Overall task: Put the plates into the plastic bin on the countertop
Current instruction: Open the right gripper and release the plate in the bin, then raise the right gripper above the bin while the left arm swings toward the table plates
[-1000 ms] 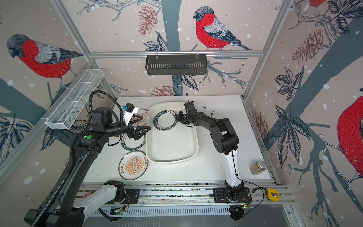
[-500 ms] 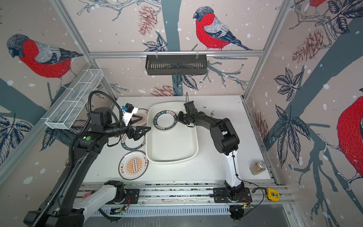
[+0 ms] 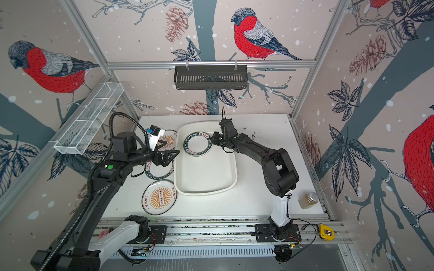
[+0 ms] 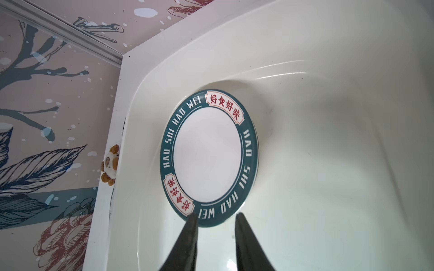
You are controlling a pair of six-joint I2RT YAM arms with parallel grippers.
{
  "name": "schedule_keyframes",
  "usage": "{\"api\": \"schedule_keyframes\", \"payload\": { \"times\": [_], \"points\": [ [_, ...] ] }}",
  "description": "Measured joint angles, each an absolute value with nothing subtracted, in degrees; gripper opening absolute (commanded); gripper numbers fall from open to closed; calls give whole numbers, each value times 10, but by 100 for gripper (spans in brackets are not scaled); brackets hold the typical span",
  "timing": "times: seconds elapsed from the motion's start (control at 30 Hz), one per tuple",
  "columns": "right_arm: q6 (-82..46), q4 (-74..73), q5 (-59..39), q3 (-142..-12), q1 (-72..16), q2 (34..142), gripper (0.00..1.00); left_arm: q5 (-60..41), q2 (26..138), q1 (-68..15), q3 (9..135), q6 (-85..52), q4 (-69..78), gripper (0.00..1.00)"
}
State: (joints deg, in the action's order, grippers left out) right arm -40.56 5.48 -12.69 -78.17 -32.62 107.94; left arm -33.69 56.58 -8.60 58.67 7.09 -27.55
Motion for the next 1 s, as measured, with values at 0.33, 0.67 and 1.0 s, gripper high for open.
{"api": "schedule_keyframes", "payload": {
  "times": [0.33,0.67,1.0],
  "points": [
    [-389,62,-105,-723,-359,1044,29,-259,576,-79,541,15,-235,98],
    [-329,157,-50,-829,-405,1138,25,-256,576,-58,539,-6,-217,98],
    [-321,178,-45,-851,-423,1189,25,-260,578,-54,536,-13,-212,98]
  ]
}}
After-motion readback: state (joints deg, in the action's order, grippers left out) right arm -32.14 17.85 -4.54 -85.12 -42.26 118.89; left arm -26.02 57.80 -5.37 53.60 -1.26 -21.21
